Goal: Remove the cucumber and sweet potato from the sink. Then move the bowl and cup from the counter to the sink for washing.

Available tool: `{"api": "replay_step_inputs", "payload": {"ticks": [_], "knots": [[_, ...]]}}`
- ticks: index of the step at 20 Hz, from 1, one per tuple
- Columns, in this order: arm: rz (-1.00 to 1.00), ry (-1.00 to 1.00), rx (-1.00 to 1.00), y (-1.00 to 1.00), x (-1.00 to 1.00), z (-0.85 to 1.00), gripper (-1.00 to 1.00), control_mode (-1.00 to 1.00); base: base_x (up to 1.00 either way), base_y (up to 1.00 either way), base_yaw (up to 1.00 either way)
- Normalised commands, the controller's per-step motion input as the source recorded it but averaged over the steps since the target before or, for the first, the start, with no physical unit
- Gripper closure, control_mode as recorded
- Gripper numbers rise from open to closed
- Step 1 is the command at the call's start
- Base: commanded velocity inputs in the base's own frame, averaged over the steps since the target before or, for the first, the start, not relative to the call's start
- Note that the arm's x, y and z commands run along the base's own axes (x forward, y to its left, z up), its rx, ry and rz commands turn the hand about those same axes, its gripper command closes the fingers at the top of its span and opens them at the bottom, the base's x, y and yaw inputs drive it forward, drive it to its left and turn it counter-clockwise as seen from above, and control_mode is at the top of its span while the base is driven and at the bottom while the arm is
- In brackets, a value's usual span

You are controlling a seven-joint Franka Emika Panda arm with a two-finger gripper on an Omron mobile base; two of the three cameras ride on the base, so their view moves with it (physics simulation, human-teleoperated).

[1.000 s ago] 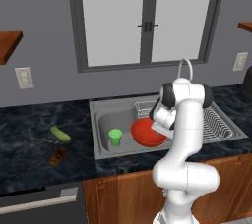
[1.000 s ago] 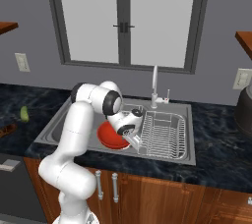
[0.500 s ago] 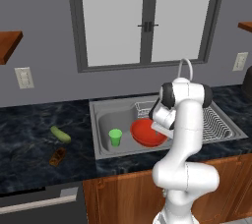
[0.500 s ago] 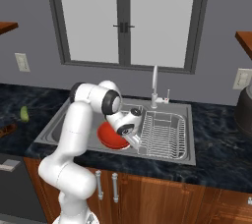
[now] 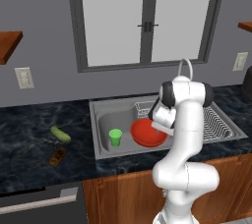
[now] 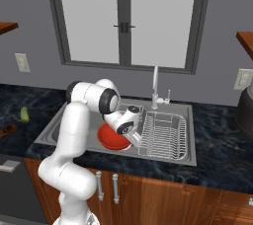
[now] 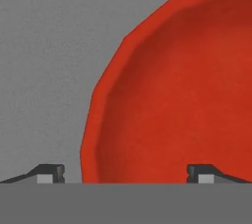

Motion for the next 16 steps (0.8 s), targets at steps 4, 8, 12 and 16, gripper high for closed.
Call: {"api": "replay_step_inputs", "payload": {"ticks": [4, 8, 12, 16], "knots": [[0.00, 0.00, -0.04, -0.01, -0.06, 0.29, -1.00, -1.00, 0.00, 0.00, 0.00], [0.00, 0.00, -0.02, 0.00, -0.11, 0.29, -1.00, -1.00, 0.00, 0.00, 0.00], [0.00, 0.00, -0.01, 0.00, -0.11, 0.31, -1.00, -1.00, 0.00, 0.00, 0.00], [0.00, 0.00, 0.00, 0.00, -0.16, 0.29, -1.00, -1.00, 0.00, 0.00, 0.00]]}}
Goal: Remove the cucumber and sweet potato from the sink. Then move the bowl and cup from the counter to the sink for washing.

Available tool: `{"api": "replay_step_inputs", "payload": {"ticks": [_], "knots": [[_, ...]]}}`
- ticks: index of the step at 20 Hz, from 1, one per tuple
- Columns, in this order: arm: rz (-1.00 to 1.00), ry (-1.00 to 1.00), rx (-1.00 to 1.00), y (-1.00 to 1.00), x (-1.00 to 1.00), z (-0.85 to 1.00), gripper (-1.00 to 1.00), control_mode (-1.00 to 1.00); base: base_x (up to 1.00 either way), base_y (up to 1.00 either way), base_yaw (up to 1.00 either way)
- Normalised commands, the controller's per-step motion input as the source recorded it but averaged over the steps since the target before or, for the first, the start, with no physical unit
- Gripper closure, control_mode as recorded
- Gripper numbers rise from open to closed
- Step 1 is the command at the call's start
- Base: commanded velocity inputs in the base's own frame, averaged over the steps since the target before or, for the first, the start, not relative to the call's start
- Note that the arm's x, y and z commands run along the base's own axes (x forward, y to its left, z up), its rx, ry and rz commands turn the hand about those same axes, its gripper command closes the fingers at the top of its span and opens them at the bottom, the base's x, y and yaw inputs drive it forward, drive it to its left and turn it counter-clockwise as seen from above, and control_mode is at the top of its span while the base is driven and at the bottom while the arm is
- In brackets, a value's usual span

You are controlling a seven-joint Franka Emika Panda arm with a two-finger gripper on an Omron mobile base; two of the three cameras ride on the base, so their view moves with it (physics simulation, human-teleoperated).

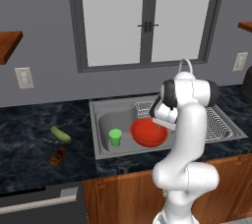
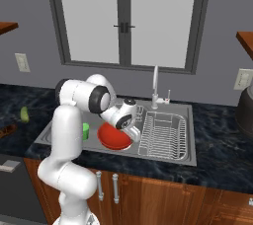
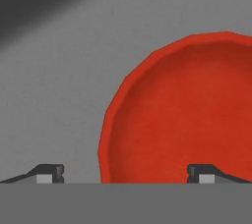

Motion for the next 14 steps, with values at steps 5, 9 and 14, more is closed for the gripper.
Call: {"api": "replay_step_inputs", "payload": {"ticks": [5, 9, 14], "knots": [[-0.01, 0.00, 0.00, 0.00, -0.18, 0.32, -1.00, -1.00, 0.00, 0.00, 0.00], [0.00, 0.00, 0.00, 0.01, -0.18, 0.35, -1.00, -1.00, 0.00, 0.00, 0.00], [-0.01, 0.00, 0.00, 0.00, -0.21, 0.36, -1.00, -1.00, 0.00, 0.00, 0.00]]}}
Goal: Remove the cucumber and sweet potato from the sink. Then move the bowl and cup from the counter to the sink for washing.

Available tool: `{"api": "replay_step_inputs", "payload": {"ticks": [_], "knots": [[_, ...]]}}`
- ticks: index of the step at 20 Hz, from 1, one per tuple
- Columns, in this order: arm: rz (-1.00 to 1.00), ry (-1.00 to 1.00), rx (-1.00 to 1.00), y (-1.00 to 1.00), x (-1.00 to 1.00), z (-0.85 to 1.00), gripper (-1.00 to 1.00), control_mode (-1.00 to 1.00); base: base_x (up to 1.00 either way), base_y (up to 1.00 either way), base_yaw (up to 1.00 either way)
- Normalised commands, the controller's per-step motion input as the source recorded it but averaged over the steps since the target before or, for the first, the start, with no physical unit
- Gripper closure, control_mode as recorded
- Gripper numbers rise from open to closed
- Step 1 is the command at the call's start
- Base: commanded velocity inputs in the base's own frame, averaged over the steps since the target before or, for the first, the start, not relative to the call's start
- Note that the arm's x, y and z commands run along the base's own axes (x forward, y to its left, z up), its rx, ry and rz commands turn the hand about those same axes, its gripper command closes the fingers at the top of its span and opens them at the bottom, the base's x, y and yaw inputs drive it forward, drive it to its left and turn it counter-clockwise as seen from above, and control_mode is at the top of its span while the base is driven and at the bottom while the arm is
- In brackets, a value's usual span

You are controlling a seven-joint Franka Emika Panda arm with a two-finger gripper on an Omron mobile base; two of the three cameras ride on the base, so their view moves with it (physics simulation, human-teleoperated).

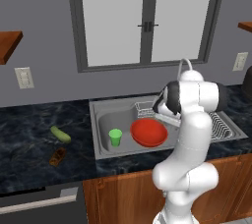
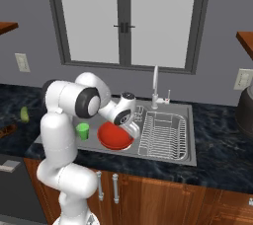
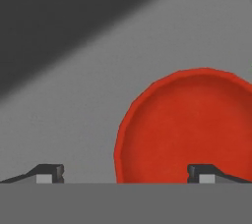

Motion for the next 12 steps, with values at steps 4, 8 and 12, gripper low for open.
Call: {"api": "replay_step_inputs", "payload": {"ticks": [4, 8, 12], "knots": [[-0.03, 0.01, 0.00, 0.05, -0.28, 0.35, -1.00, -1.00, 0.00, 0.00, 0.00], [-0.03, 0.03, 0.00, 0.08, -0.29, 0.35, -1.00, -1.00, 0.00, 0.00, 0.00], [-0.09, 0.06, 0.00, 0.09, -0.26, 0.35, -1.00, -1.00, 0.00, 0.00, 0.00]]}}
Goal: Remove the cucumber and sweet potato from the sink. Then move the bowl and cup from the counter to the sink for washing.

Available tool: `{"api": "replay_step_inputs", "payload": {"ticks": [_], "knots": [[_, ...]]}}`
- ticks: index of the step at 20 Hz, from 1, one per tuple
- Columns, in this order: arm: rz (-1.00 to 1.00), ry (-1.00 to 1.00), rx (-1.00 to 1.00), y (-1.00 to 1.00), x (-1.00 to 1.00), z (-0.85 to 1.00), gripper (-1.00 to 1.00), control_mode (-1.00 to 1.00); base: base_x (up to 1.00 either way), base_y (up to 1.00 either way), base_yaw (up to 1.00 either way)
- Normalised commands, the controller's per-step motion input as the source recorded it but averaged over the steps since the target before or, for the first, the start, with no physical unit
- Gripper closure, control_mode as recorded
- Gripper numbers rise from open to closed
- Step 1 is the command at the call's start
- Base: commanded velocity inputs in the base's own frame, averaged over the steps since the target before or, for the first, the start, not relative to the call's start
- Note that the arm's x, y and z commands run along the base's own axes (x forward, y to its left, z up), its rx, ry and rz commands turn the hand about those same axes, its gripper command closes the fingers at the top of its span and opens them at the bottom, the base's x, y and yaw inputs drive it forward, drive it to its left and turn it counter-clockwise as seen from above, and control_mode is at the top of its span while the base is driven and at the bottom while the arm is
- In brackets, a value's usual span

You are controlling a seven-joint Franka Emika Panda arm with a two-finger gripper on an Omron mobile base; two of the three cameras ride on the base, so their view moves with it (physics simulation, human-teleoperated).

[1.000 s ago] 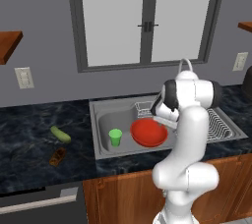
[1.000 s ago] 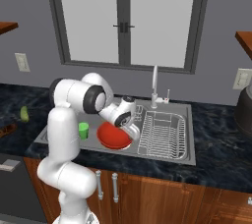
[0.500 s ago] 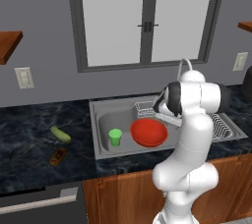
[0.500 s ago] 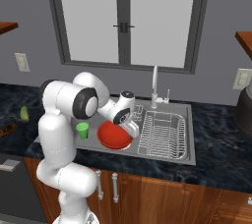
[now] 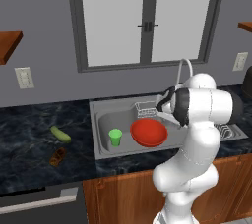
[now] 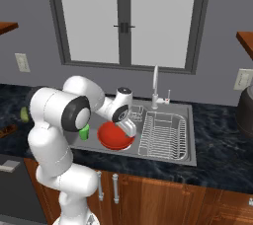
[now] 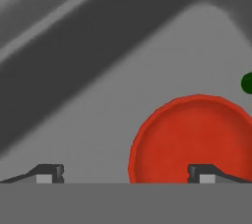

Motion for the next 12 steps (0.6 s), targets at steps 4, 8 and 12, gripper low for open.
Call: {"api": "replay_step_inputs", "payload": {"ticks": [4, 8, 12], "knots": [[-0.14, 0.06, 0.00, 0.08, -0.25, 0.38, -1.00, -1.00, 0.00, 0.00, 0.00], [-0.17, 0.03, -0.02, 0.03, -0.25, 0.40, -1.00, -1.00, 0.00, 0.00, 0.00], [-0.22, 0.02, -0.02, 0.07, -0.26, 0.38, -1.00, -1.00, 0.00, 0.00, 0.00]]}}
